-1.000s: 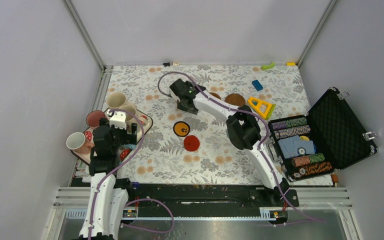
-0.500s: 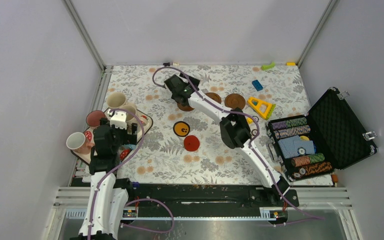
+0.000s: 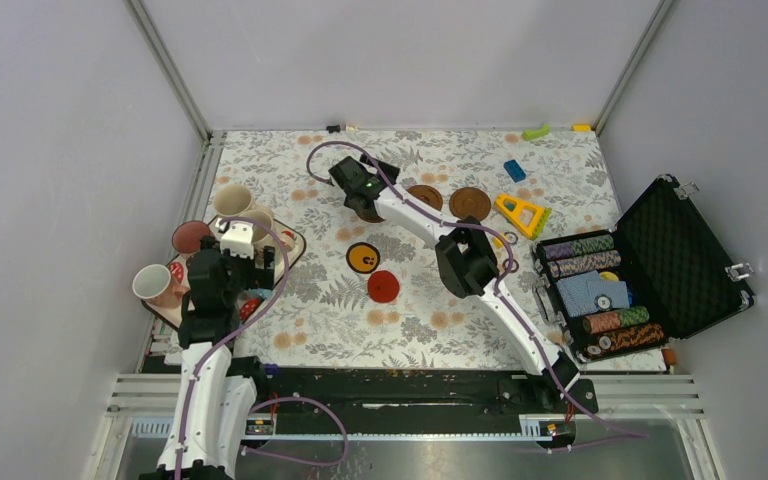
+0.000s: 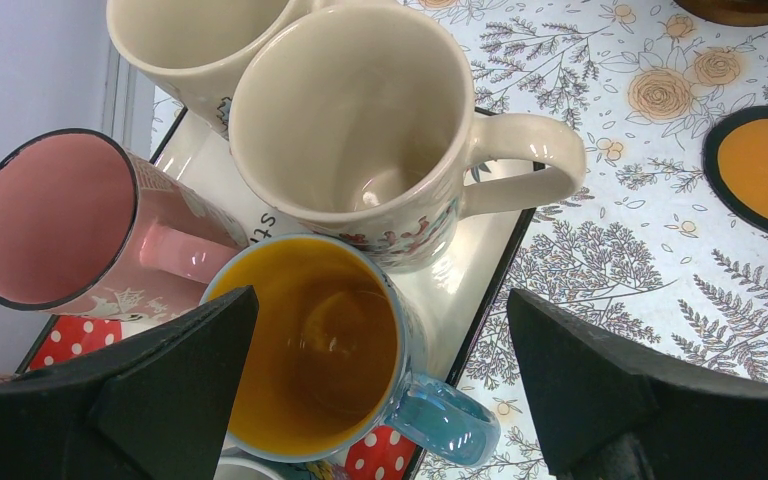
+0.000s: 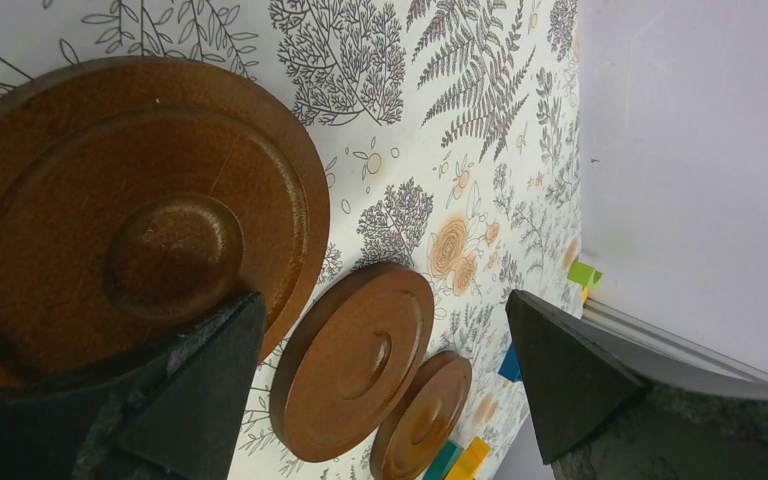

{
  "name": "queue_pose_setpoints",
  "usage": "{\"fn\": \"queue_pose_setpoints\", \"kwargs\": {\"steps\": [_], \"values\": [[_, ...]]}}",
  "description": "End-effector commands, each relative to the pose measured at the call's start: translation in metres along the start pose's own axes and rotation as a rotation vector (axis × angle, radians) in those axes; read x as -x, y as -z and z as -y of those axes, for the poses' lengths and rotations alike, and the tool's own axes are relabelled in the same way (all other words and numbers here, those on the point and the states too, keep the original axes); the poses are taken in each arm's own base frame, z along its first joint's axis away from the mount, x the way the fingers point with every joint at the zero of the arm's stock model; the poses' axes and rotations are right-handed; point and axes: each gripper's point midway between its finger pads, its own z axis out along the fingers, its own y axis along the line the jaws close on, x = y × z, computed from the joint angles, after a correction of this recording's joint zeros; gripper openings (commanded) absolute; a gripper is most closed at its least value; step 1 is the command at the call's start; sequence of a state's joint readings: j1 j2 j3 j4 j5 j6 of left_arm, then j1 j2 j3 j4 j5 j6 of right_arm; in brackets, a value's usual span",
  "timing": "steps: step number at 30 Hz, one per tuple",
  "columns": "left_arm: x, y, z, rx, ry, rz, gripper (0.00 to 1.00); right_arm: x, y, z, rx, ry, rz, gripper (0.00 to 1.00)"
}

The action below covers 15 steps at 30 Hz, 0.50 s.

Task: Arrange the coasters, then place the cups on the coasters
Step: Move the coaster to the center of the board.

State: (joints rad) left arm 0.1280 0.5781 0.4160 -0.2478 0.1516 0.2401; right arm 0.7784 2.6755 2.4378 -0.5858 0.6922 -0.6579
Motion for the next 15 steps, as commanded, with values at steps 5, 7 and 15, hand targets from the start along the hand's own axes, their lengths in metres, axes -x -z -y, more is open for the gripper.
{"fn": "queue_pose_setpoints", "kwargs": {"steps": [5,7,15], "values": [[0.0108,-0.0002,-0.0014,-0.003,-0.018,0.041,0.99,0.0111,0.0094,-0.0011,0.027,-0.034,0.028,0.98],[0.0107,-0.0001,-0.0012,-0.004,-0.018,0.041,0.99,0.0119,0.0107,0.0015,0.022,-0.035,0.030,0.98],[0.0116,0.0004,-0.0014,-0.003,-0.018,0.044,0.99,0.0191,0.0130,0.0009,0.040,-0.056,0.059,0.98]]}}
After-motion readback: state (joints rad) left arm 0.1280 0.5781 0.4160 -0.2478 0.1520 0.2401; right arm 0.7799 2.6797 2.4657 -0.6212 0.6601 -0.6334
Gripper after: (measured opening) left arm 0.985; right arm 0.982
